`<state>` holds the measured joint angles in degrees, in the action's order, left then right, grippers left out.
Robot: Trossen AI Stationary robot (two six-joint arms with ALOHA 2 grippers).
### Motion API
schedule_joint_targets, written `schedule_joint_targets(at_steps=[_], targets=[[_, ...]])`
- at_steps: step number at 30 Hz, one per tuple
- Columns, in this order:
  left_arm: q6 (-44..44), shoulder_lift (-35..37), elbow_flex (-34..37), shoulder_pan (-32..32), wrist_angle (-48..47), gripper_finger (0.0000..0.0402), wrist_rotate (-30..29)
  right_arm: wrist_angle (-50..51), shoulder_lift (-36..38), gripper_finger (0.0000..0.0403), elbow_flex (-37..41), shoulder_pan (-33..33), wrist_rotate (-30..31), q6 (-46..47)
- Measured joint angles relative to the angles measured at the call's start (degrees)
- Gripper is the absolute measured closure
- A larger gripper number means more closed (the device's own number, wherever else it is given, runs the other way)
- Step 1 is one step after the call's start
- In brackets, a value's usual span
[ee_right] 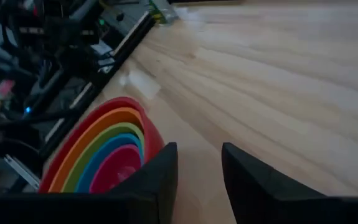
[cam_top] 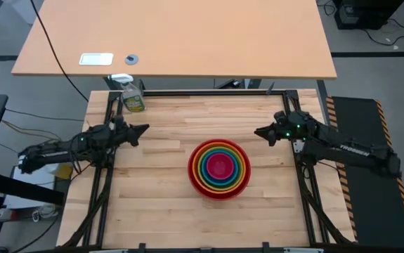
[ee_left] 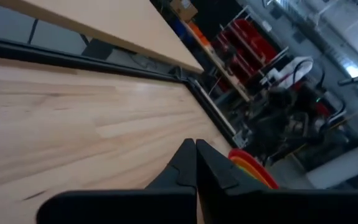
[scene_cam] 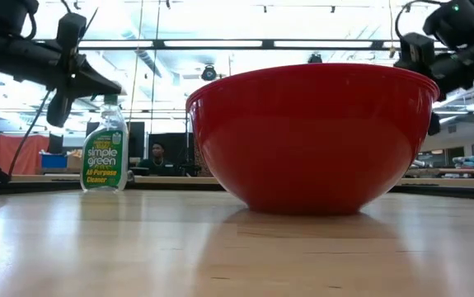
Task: Nest bowls inside each other
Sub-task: Return to Home Position
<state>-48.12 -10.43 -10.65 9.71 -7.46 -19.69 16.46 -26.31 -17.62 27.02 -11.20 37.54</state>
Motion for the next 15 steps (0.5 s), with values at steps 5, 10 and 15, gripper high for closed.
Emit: schedule_joint_targets(at_steps=[5, 10, 15], targets=[[-1.95, 4.22, 3.72, 0.53, -0.05, 0.0401, -0.02, -1.53, 5.20, 0.0273, 4.38, 3.36, -2.32, 3.33], [-5.10, 6.74, 6.96, 0.51, 0.70, 0.0401, 0.06, -1.21, 9.79, 0.0273, 6.89, 5.63, -4.98, 5.38], [-4.80, 7.50, 6.95, 0.51, 0.41, 0.0401, 0.06, -1.23, 13.68, 0.0273, 10.42, 8.06, -8.05, 8.67]])
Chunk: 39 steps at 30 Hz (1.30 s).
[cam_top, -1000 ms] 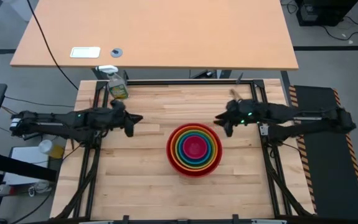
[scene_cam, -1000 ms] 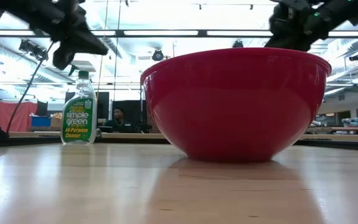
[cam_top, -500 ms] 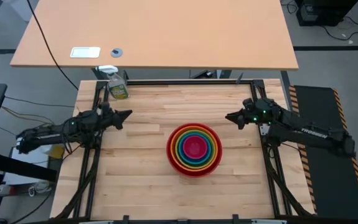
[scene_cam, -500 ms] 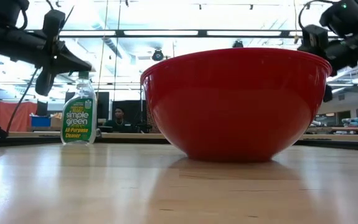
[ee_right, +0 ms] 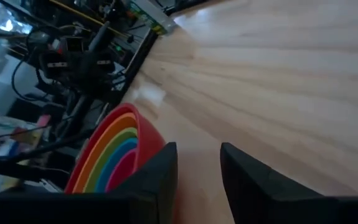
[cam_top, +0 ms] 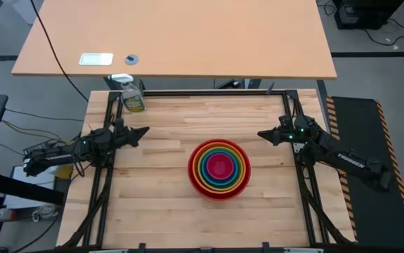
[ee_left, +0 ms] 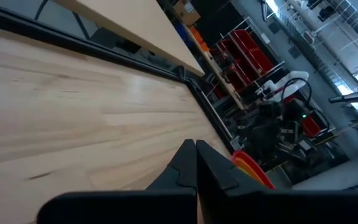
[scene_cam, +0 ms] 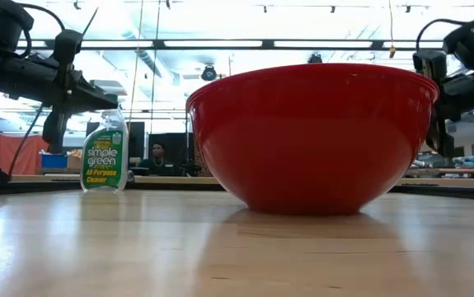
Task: Nest bowls inside each other
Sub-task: Return to Home Position
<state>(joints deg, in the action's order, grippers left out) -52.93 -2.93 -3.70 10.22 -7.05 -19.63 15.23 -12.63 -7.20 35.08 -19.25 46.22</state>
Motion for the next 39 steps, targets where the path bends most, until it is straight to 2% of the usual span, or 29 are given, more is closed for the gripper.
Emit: schedule_joint_targets(at_steps=[5, 14, 16, 19, 23, 24, 27, 28, 30, 32, 39], targets=[[-1.87, -0.01, 0.00, 0.00, 0.02, 0.0401, -0.03, -2.69, 2.48, 0.0273, 2.16, 1.39, -2.92, 2.25], [0.61, -0.01, 0.00, -0.09, -0.07, 0.0384, -0.47, -7.12, 2.95, 0.0273, 2.14, 3.07, 0.55, 5.08], [4.40, -0.01, -0.02, -0.09, -0.15, 0.0383, -0.49, -7.37, 2.94, 0.0273, 2.14, 3.07, 0.20, 5.12], [16.87, -0.01, -0.02, -0.09, -0.22, 0.0384, -0.54, -7.69, 2.94, 0.0273, 2.12, 3.04, -0.52, 4.25], [36.40, -0.03, -0.02, -0.09, -0.26, 0.0384, -0.69, -7.60, 2.94, 0.0273, 2.12, 3.04, 0.76, -6.91], [41.84, -0.03, -0.02, -0.09, -0.20, 0.0384, -0.69, -7.41, 2.94, 0.0273, 2.12, 3.04, 1.60, -14.13], [51.96, -0.03, -0.02, -0.09, -0.14, 0.0384, -0.69, -5.42, 2.89, 0.0273, 2.07, 3.04, 5.03, -44.92], [53.62, -0.03, -0.02, -0.09, -0.13, 0.0384, -0.69, -5.49, 2.87, 0.0273, 2.07, 3.04, 5.91, -52.94], [54.99, -0.03, -0.02, -0.09, -0.13, 0.0384, -0.69, -6.14, 2.89, 0.0273, 2.07, 3.04, 7.35, -63.37], [55.02, -0.03, -0.02, -0.09, -0.11, 0.0384, -0.70, -6.58, 2.89, 0.0273, 2.07, 3.04, 8.02, -67.17], [55.06, -0.05, -0.02, -0.09, -0.09, 0.0383, -0.69, -6.63, 2.89, 0.0273, 2.07, 3.04, 8.07, -66.77]])
